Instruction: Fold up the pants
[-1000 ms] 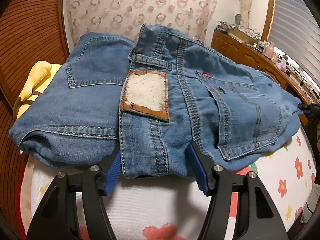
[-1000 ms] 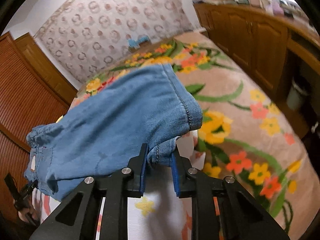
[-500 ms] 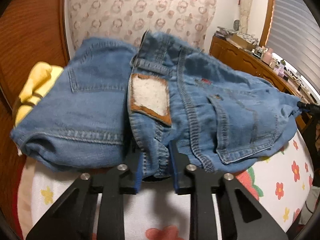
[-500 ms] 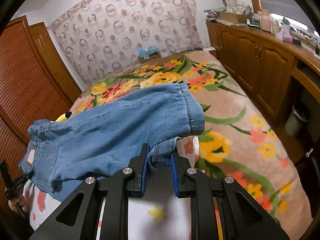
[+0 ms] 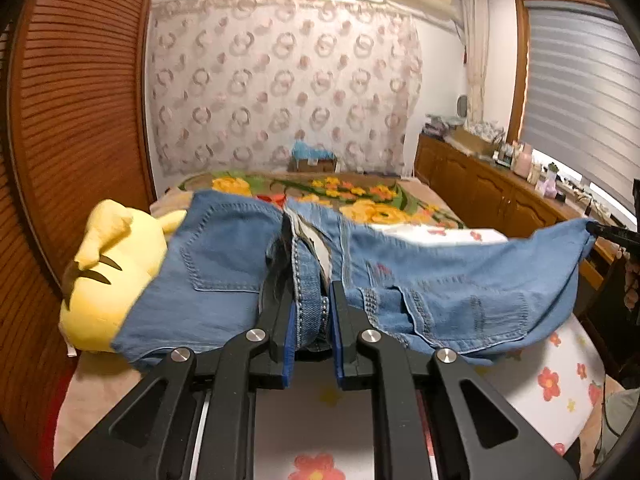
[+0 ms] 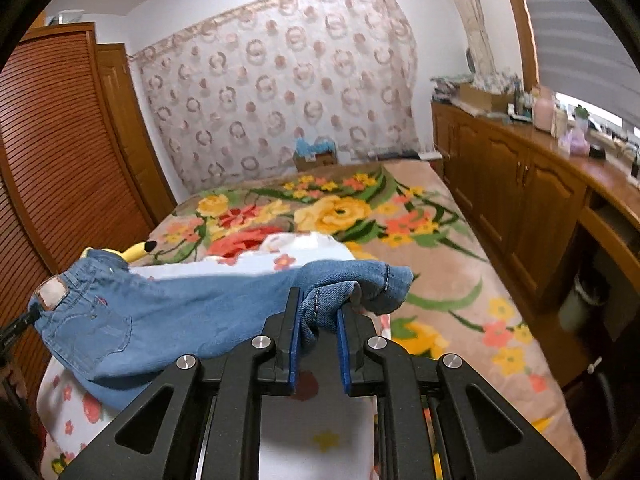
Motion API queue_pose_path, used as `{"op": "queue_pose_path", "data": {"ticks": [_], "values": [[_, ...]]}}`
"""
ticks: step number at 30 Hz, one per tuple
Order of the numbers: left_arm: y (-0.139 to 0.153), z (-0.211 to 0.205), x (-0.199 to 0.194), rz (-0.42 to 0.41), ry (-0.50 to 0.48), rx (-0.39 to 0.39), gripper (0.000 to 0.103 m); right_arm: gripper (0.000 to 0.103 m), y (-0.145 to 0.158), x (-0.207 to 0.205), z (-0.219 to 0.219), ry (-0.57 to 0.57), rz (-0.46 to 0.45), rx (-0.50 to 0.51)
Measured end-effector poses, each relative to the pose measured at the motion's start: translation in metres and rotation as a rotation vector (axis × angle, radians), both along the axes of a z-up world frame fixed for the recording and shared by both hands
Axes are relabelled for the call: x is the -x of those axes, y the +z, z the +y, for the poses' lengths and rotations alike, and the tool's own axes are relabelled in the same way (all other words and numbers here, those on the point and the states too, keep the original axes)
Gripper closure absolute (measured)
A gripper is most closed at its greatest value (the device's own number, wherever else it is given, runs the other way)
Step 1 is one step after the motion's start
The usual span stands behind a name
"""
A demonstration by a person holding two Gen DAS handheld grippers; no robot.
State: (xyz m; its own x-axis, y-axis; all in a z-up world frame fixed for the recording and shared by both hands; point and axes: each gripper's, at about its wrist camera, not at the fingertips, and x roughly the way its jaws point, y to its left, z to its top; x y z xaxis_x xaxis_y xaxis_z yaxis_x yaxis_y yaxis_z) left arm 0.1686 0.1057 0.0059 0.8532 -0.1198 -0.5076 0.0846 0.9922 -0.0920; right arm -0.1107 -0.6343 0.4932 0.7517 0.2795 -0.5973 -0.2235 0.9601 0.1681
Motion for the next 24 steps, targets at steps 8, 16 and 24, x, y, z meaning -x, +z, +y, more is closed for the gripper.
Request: {"op": "queue_pose_path", "data": {"ticks": [8,16,24], "values": [[0.005,0.026,0.068,-0.046,0.026,0.034,0.087,0.089,0.004,0.074,-0.012,0.042,-0.028,-0.001],[-0.027,0.036,0.120,-0.002,0.033,0.040,0.087,0.088,-0.014,0.148,-0.032,0.070,0.004,-0.023],[-0.073,0.034,0.132,0.120,0.029,0.043,0.084,0.086,-0.042,0.161,-0.045,0.048,0.118,-0.014]]}}
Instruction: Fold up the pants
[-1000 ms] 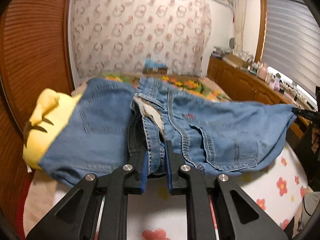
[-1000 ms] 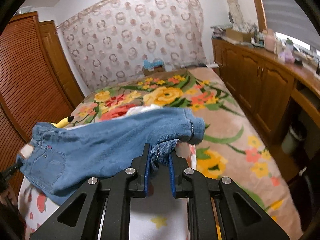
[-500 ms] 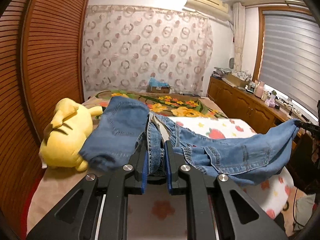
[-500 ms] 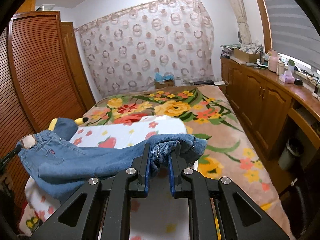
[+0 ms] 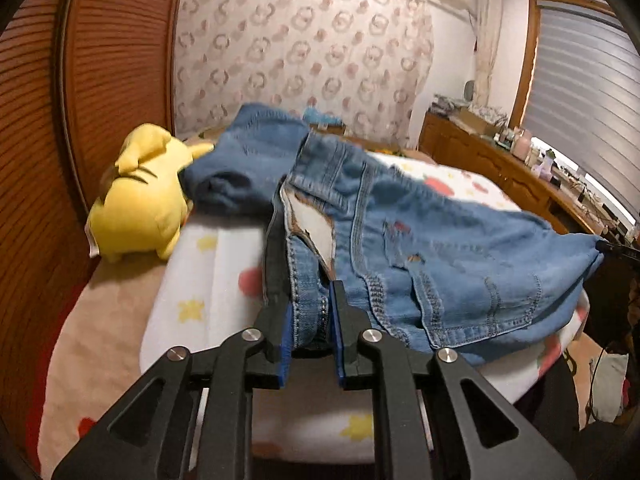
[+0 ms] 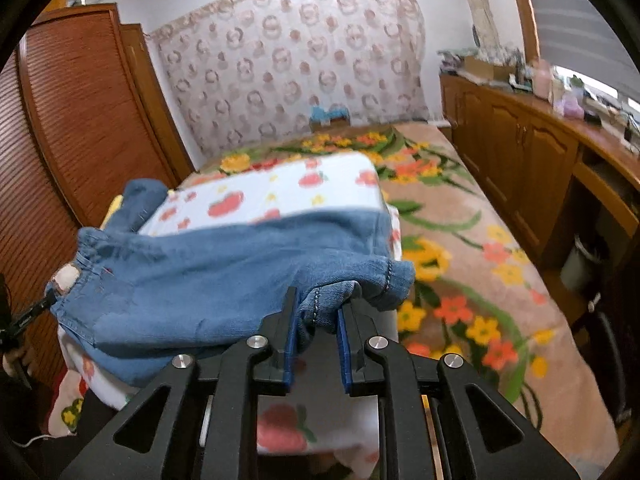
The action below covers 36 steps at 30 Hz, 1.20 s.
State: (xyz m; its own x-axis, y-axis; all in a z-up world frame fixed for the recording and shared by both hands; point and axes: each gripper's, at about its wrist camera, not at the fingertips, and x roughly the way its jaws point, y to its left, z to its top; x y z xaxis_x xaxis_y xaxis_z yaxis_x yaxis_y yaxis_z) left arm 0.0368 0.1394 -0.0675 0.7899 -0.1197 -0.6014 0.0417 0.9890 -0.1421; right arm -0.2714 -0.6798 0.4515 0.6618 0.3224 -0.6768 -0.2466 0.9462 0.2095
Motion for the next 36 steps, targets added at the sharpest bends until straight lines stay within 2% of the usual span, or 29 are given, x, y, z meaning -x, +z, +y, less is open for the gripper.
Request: {"op": "queue_pose_path", "data": {"ticks": [2,4,6,7,8,12,19,26,33,34,36], "values": [[-0.003,0.000,0.002,0.006,0.014,-0.025,0.079,0.080,-0.002,-0.005,0.001,-0.010,0.020,0.008],[0.000,0.002,0.005,-0.005,0.028,-0.030,0.065,0.074,-0.002,-0.004,0.001,-0.019,0.030,0.017],[0.004,0.007,0.006,-0.019,0.031,-0.021,0.042,0.065,0.004,-0.007,0.006,-0.029,0.028,0.034],[0.006,0.008,0.006,-0.026,0.027,-0.022,0.036,0.063,0.007,-0.007,0.006,-0.035,0.022,0.045],[0.009,0.008,0.006,-0.037,0.028,-0.024,0.022,0.062,0.012,-0.008,0.008,-0.039,0.012,0.054],[0.016,0.003,0.003,-0.053,0.017,-0.030,0.005,0.054,0.027,0.008,0.018,-0.057,-0.037,0.078],[0.018,-0.012,-0.016,-0.047,-0.026,-0.030,0.005,0.052,0.026,-0.002,0.031,-0.010,-0.060,0.099],[0.015,-0.034,-0.038,-0.029,-0.072,-0.029,0.005,0.052,-0.006,-0.067,0.023,0.024,0.014,0.109],[0.025,-0.036,-0.066,-0.039,-0.090,-0.053,0.006,0.052,-0.008,-0.116,0.019,0.041,0.070,0.118],[0.027,-0.036,-0.072,-0.039,-0.094,-0.059,0.008,0.052,-0.009,-0.121,0.019,0.043,0.075,0.116],[0.028,-0.035,-0.083,-0.026,-0.109,-0.068,0.023,0.052,-0.013,-0.131,0.020,0.048,0.094,0.109]]}}
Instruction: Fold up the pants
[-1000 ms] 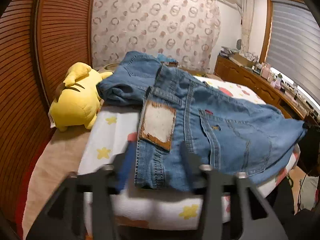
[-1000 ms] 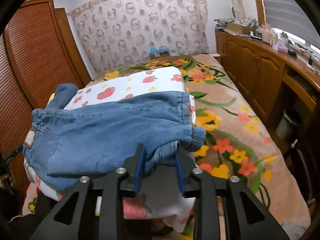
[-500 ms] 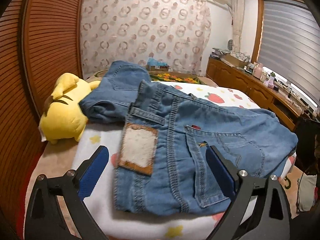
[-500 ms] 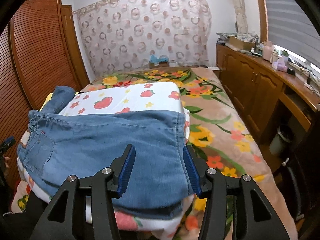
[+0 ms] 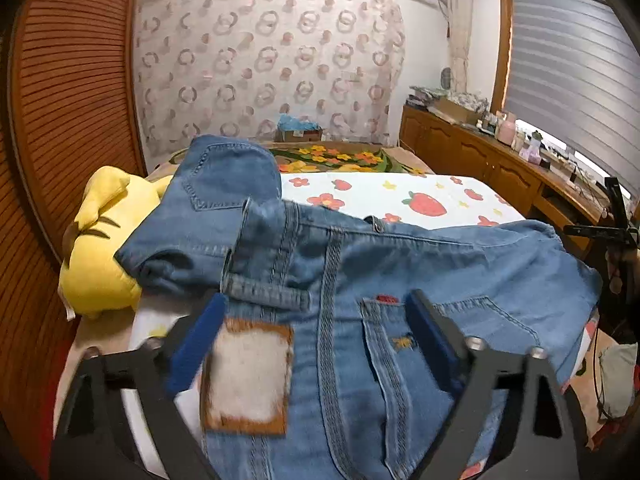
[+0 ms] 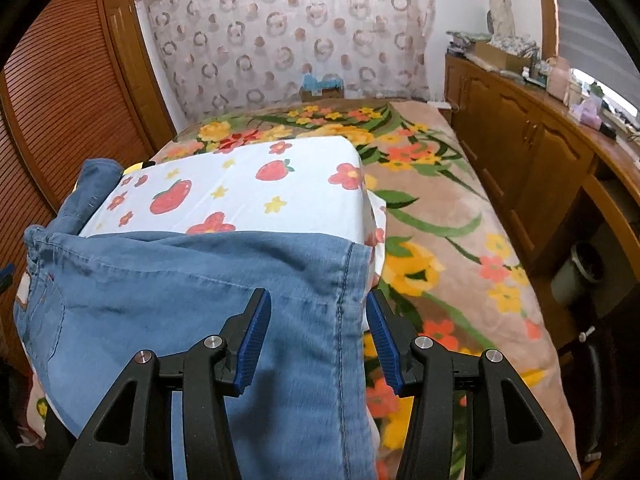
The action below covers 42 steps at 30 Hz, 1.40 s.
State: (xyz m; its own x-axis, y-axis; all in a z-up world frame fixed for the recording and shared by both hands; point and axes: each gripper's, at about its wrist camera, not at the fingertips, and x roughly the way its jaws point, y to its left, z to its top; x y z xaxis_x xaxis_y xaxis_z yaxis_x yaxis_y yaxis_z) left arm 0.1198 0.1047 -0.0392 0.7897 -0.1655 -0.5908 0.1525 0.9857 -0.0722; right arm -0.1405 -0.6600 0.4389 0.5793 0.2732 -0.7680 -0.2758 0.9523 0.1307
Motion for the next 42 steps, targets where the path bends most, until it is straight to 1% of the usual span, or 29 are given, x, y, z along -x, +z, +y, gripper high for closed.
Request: {"op": "queue_pose_path", "data": {"ticks": [1,4,5,6,12,14,18,19,20,21,23,24,26,28,30,31,32,33,35,39,42], "values": [[0.001,0.001,-0.006,0.005,-0.006,-0.002,0.027,0.052,-0.003,-0.005,-0.001,-0.001,0.012,-0.005],[0.001,0.005,-0.024,0.014,-0.009,-0.008,0.030,0.052,-0.012,-0.018,-0.005,0.003,0.042,-0.003],[0.000,0.007,-0.031,0.022,-0.005,-0.012,0.034,0.052,-0.015,-0.022,-0.005,0.005,0.052,-0.002],[-0.001,0.008,-0.035,0.029,-0.001,-0.016,0.035,0.052,-0.018,-0.025,-0.006,0.007,0.062,-0.003],[-0.006,0.016,-0.057,0.069,0.019,0.003,0.035,0.052,-0.024,-0.036,-0.009,0.011,0.100,-0.012],[-0.009,0.018,-0.062,0.083,0.036,-0.002,0.035,0.052,-0.024,-0.037,-0.009,0.013,0.104,-0.013],[-0.010,0.022,-0.069,0.091,0.044,0.021,0.036,0.052,-0.023,-0.037,-0.011,0.017,0.106,-0.015],[-0.010,0.021,-0.069,0.089,0.039,0.018,0.041,0.052,-0.023,-0.037,-0.012,0.020,0.108,-0.022],[-0.010,0.019,-0.070,0.088,0.029,0.013,0.055,0.052,-0.023,-0.038,-0.012,0.022,0.112,-0.029],[-0.010,0.017,-0.069,0.084,0.023,0.003,0.064,0.052,-0.024,-0.038,-0.012,0.024,0.117,-0.032],[-0.007,0.014,-0.067,0.068,0.018,-0.010,0.074,0.052,-0.025,-0.038,-0.014,0.021,0.121,-0.033],[-0.006,0.012,-0.066,0.064,0.009,-0.011,0.080,0.052,-0.025,-0.038,-0.014,0.022,0.121,-0.039],[-0.005,0.008,-0.064,0.053,-0.003,-0.029,0.086,0.059,-0.025,-0.038,-0.014,0.026,0.123,-0.049],[-0.004,0.006,-0.064,0.044,0.001,-0.053,0.087,0.060,-0.026,-0.039,-0.013,0.030,0.128,-0.043],[0.000,0.006,-0.063,0.024,0.018,-0.053,0.088,0.071,-0.027,-0.040,-0.009,0.033,0.133,-0.033],[0.002,0.007,-0.063,0.016,0.025,-0.050,0.088,0.083,-0.027,-0.041,-0.008,0.036,0.133,-0.030],[0.004,0.009,-0.063,0.006,0.034,-0.046,0.088,0.085,-0.027,-0.041,-0.006,0.044,0.133,-0.033],[0.006,0.010,-0.063,-0.002,0.043,-0.043,0.088,0.086,-0.025,-0.039,-0.004,0.048,0.121,-0.025],[0.011,0.013,-0.065,-0.014,0.058,-0.041,0.089,0.088,-0.015,-0.033,-0.001,0.058,0.068,-0.012],[0.018,0.017,-0.069,-0.032,0.082,-0.039,0.089,0.088,0.018,-0.024,0.001,0.035,-0.048,-0.018],[0.017,0.019,-0.075,-0.031,0.096,-0.042,0.089,0.088,0.041,-0.025,0.008,0.001,-0.116,-0.011]]}}
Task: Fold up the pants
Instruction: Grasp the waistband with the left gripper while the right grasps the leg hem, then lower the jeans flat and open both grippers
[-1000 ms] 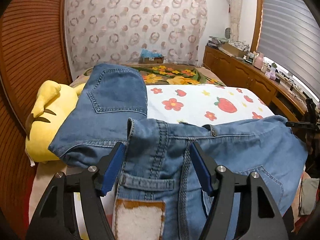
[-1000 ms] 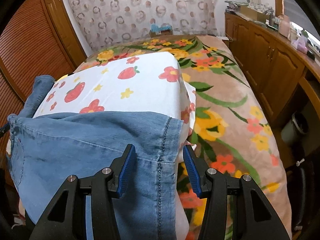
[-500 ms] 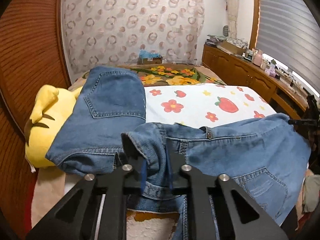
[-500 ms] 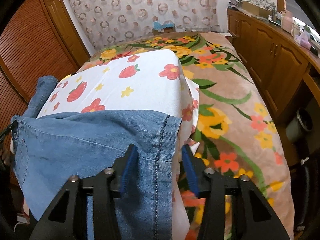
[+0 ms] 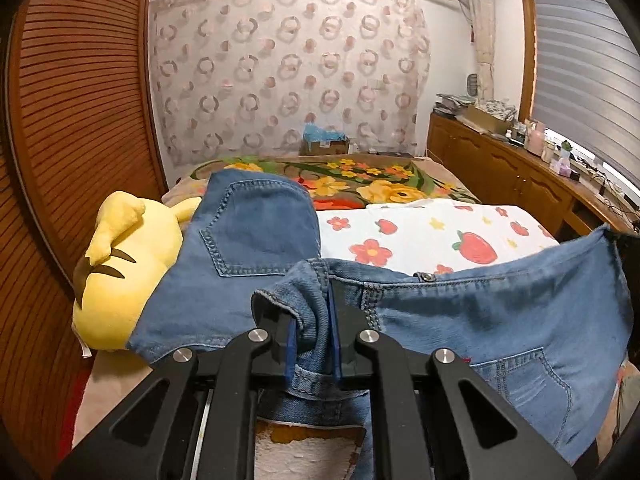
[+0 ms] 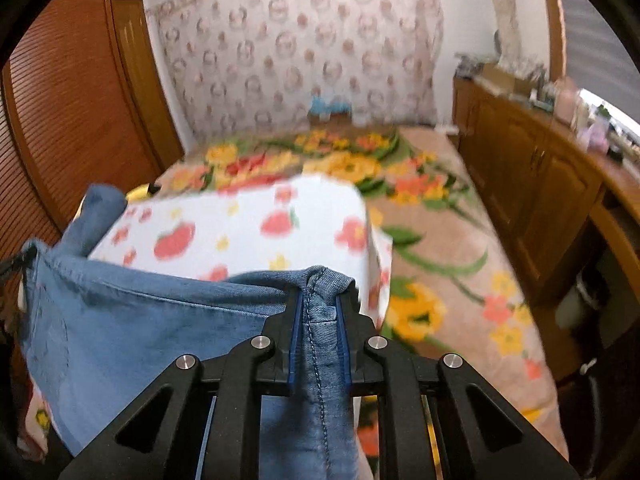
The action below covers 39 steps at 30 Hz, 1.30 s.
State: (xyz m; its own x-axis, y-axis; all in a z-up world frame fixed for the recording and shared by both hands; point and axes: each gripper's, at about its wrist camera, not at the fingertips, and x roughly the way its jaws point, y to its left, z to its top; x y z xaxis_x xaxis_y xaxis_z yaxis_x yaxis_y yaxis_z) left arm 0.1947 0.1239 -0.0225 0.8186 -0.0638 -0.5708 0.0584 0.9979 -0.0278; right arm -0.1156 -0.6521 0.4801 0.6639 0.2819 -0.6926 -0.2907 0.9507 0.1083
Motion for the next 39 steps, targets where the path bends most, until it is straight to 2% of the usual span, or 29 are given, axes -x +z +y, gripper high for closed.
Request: {"op": "queue_pose_path", "data": {"ticks": [3,6,11,13,14,15,16,17,18,19,23,28,39], "values": [[-0.006,0.000,-0.004,0.016,0.003,-0.006,0.089,0.088,0.005,-0.008,0.013,-0.028,-0.019,0.039],[-0.011,0.000,-0.004,0.025,0.004,-0.003,0.089,0.088,-0.007,-0.018,0.026,-0.050,0.005,0.086],[-0.011,0.003,0.002,0.043,-0.013,0.011,0.087,0.087,-0.019,-0.026,0.040,-0.065,0.046,0.108],[-0.010,0.003,0.007,0.043,-0.016,0.008,0.078,0.078,-0.015,-0.029,0.041,-0.051,0.053,0.097],[-0.009,0.003,0.010,0.038,-0.014,0.000,0.070,0.073,-0.011,-0.029,0.041,-0.051,0.052,0.099],[-0.009,0.003,0.013,0.033,-0.012,-0.005,0.057,0.070,-0.007,-0.026,0.039,-0.054,0.046,0.098],[-0.007,0.003,0.017,0.019,-0.010,-0.005,0.051,0.065,-0.004,-0.024,0.036,-0.056,0.039,0.096],[-0.005,0.003,0.023,0.004,-0.010,-0.005,0.041,0.063,-0.001,-0.019,0.033,-0.059,0.031,0.097],[-0.004,0.003,0.026,-0.001,-0.013,-0.004,0.027,0.062,0.002,-0.014,0.030,-0.061,0.023,0.099],[-0.003,0.003,0.030,-0.007,-0.017,-0.001,0.022,0.062,0.003,-0.008,0.027,-0.059,0.019,0.096],[0.003,-0.004,0.048,-0.031,-0.033,-0.007,0.016,0.062,0.009,0.024,0.018,-0.044,0.009,0.086],[0.007,-0.021,0.066,-0.047,-0.069,0.003,0.016,0.061,0.015,0.067,0.013,-0.014,-0.002,0.085],[-0.009,-0.078,0.091,-0.001,-0.207,0.052,0.016,0.058,0.002,0.122,-0.008,-0.039,0.050,0.039]]}}
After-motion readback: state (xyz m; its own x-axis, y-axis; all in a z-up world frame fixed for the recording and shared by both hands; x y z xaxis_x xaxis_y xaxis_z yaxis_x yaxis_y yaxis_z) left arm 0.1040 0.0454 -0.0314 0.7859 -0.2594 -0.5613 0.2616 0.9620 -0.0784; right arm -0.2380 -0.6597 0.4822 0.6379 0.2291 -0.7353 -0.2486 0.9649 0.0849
